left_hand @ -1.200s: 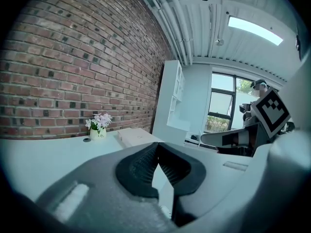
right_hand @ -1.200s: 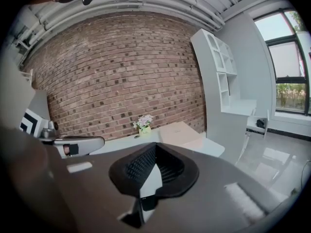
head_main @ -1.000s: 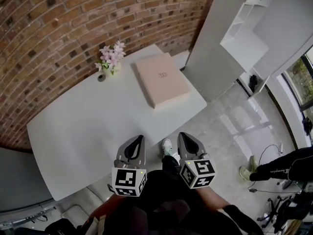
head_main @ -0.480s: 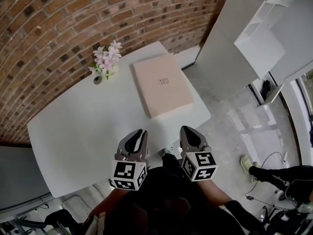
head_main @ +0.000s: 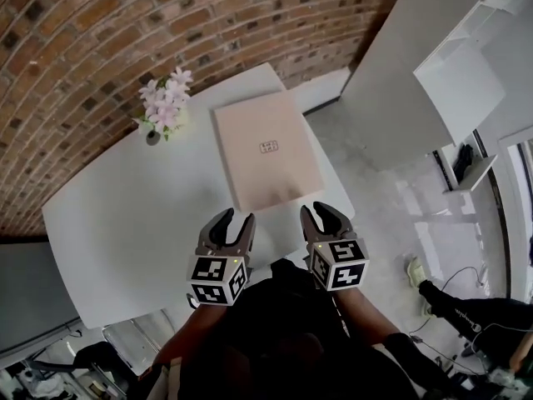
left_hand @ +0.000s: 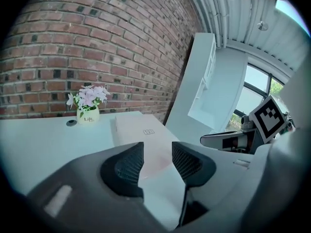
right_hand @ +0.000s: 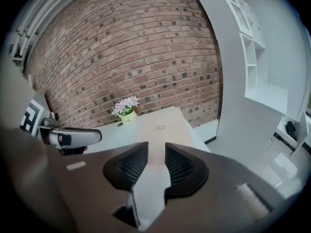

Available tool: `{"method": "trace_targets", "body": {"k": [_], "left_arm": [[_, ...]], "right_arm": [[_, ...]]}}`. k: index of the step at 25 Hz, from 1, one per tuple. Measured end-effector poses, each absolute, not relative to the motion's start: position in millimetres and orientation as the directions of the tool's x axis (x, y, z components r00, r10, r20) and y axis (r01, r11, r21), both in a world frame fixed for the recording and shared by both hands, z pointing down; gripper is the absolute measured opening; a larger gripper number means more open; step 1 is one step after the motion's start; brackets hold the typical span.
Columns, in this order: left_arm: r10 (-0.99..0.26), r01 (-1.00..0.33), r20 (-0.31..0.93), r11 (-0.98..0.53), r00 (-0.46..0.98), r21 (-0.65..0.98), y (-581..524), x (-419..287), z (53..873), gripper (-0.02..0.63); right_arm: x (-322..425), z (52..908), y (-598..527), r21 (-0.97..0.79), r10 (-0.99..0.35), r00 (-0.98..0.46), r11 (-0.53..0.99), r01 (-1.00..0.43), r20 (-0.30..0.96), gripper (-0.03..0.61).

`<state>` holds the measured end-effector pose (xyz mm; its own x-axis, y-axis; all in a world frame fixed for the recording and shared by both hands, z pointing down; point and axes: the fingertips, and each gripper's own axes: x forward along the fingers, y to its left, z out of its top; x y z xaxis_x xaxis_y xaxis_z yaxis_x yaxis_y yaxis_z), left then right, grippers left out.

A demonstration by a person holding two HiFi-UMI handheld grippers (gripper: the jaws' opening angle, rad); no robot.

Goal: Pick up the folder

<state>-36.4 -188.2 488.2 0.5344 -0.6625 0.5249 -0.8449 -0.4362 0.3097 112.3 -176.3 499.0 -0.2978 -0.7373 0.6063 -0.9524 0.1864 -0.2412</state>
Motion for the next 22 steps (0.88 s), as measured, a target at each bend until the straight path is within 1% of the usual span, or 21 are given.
{"method": "trace_targets", "body": {"k": [6,8,12,17,22], "left_arm": [[-0.647,-0.877,0.593,-0.340,0.480,0.339,-209,-34,525,0.252],[-0.636,-0.889,0.622,-0.308,0.458,0.339,-214,-35,538,0.286],[-0.610,-0.906,0.671,-0.249,0.422,0.343,-222,-37,565,0.333],[-0.574,-0.916,0.716,-0.193,0.396,0.351,-234,-38,592,0.364],[-0.539,-0.909,0.737,-0.167,0.408,0.382,-242,-35,611,0.390]], "right_arm": [[134,537,-207,-0.239,-0.672,-0.318,0.211,-0.948,0.669,0.216],[139,546,-216,-0.247,-0.654,-0.329,0.218,-0.944,0.681,0.242],[146,564,-231,-0.272,-0.613,-0.357,0.231,-0.934,0.705,0.288],[149,585,-244,-0.313,-0.560,-0.393,0.238,-0.919,0.729,0.339],[146,600,-256,-0.355,-0.527,-0.431,0.245,-0.902,0.732,0.382]]}}
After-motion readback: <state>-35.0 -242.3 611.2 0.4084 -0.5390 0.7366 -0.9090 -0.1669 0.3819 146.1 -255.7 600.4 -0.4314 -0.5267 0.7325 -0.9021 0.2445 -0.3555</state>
